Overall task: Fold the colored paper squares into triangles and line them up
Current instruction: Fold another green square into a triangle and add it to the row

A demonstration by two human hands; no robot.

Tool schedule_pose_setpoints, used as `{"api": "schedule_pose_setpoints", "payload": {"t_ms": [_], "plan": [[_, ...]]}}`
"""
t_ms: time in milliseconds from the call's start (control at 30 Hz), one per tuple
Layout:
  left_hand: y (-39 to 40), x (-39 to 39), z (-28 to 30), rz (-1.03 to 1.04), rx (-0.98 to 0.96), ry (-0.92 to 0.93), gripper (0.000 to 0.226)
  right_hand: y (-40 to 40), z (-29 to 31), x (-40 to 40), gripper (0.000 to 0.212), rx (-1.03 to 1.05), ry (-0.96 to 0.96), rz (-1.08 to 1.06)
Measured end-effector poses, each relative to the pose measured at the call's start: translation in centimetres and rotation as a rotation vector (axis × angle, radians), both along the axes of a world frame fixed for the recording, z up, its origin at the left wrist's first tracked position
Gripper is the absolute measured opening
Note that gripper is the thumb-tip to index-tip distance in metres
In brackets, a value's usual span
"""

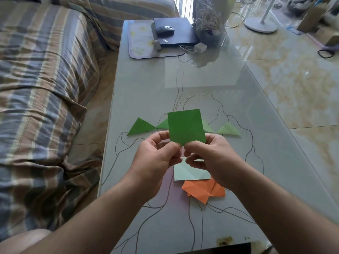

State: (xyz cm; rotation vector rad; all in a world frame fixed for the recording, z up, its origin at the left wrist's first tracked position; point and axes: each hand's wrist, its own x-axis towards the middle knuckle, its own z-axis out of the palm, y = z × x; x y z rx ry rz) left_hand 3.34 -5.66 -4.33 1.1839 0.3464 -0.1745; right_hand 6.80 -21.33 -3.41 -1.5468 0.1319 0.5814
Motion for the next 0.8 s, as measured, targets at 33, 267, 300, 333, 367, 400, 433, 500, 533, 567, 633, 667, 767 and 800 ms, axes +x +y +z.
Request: {"api": "schedule_pose_setpoints", "payload": {"t_ms": [33, 267, 300, 333, 367, 400, 433, 500, 533, 567, 633, 667, 767, 800], "plan": [[0.06, 0.0, 0.0, 0.004, 0.005, -0.005, 0.026, -0.06, 0.03, -0.01, 0.012, 0.001, 0.001, -0.001], [0.26, 0.03, 0.18, 0.001, 0.036, -0.014, 0.027, -0.42, 0.14, 0.06, 0.012, 0.02, -0.007, -0.008], [0.26, 0.03, 0.16, 0.002, 0.038, -0.014, 0.027, -0.46, 0.12, 0.06, 0.012, 0.022, -0.008, -0.006], [0.29, 0.06, 0.16, 0.005, 0.038, -0.014, 0.027, -0.5, 0.13, 0.06, 0.013, 0.023, -0.011, -0.008], [0.33, 0.08, 0.16, 0.008, 0.037, -0.013, 0.027, -0.52, 0.13, 0.09, 0.016, 0.021, -0.016, -0.012], [0.39, 0.11, 0.17, 0.012, 0.037, -0.011, 0.027, -0.53, 0.15, 0.11, 0.019, 0.019, -0.019, -0.017], [0.45, 0.11, 0.19, 0.015, 0.037, -0.009, 0.027, -0.54, 0.15, 0.14, 0.02, 0.018, -0.017, -0.02], [0.55, 0.2, 0.16, 0.024, 0.038, -0.002, 0.028, -0.54, 0.19, 0.21, 0.012, 0.02, -0.003, -0.016], [0.59, 0.27, 0.15, 0.031, 0.036, 0.003, 0.028, -0.62, 0.16, 0.26, 0.006, 0.017, 0.003, -0.013], [0.63, 0.37, 0.13, 0.038, 0.033, 0.008, 0.029, -0.71, 0.07, 0.31, 0.004, 0.012, 0.002, -0.013], [0.67, 0.51, 0.12, 0.049, 0.032, 0.012, 0.029, -0.85, -0.01, 0.4, 0.005, -0.002, -0.005, -0.015], [0.71, 0.54, 0.14, 0.052, 0.034, 0.013, 0.029, -0.88, 0.01, 0.43, 0.004, -0.005, -0.002, -0.016], [0.93, 0.66, 0.15, 0.066, 0.033, 0.026, 0.031, -0.87, 0.05, 0.49, 0.016, 0.0, 0.027, -0.017], [1.02, 0.74, 0.13, 0.072, 0.032, 0.034, 0.032, -0.9, 0.04, 0.5, 0.02, 0.004, 0.028, -0.02]]}}
